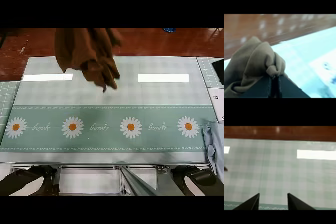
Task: Fold the shirts.
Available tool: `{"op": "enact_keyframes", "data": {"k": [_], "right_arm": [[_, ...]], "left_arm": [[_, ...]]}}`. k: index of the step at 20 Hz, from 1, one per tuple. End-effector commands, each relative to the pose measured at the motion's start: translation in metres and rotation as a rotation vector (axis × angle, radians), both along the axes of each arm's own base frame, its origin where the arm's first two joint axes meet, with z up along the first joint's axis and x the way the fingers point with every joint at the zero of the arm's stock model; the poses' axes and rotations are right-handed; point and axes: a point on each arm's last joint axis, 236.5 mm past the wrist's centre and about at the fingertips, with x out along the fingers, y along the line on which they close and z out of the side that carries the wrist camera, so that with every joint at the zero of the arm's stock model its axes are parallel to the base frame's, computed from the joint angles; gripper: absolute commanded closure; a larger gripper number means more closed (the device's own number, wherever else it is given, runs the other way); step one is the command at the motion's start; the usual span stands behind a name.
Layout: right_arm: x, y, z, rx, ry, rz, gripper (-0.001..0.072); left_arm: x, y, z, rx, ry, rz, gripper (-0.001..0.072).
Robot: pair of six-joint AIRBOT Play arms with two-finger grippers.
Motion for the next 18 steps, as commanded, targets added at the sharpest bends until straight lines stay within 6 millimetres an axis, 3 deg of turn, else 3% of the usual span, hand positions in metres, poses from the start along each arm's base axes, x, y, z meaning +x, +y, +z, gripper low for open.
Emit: {"op": "enact_keyframes", "data": {"k": [1, 3, 5, 8, 11, 14, 16, 17, 18], "right_arm": [[-0.032, -0.014, 0.015, -0.006, -0.039, -0.030, 0.0308], [-0.040, -0.025, 0.012, -0.027, -0.021, -0.064, 0.0308], [-0.043, -0.029, 0.006, -0.039, 0.006, -0.077, 0.0309], [-0.041, -0.028, -0.004, -0.039, 0.030, -0.079, 0.0309], [-0.037, -0.020, -0.044, -0.017, 0.125, -0.071, 0.0309], [-0.031, 0.004, -0.104, 0.053, 0.240, -0.023, 0.0309], [-0.024, 0.019, -0.148, 0.109, 0.295, -0.011, 0.0309], [-0.022, 0.023, -0.172, 0.137, 0.334, -0.023, 0.0309], [-0.020, 0.028, -0.200, 0.166, 0.384, -0.037, 0.0309]], "left_arm": [[-0.061, -0.049, 0.021, -0.028, -0.062, -0.193, 0.0681], [-0.085, -0.084, 0.007, -0.069, -0.014, -0.297, 0.0681], [-0.101, -0.111, -0.022, -0.115, 0.068, -0.373, 0.0681], [-0.119, -0.128, -0.078, -0.189, 0.228, -0.426, 0.0681], [-0.134, -0.113, -0.163, -0.112, 0.348, -0.409, 0.0681], [-0.137, -0.071, -0.289, 0.101, 0.512, -0.311, 0.0681], [-0.149, -0.046, -0.358, 0.158, 0.666, -0.251, 0.0679], [-0.154, -0.037, -0.381, 0.172, 0.723, -0.224, 0.0646], [-0.156, -0.029, -0.398, 0.181, 0.772, -0.202, 0.0397]]}}
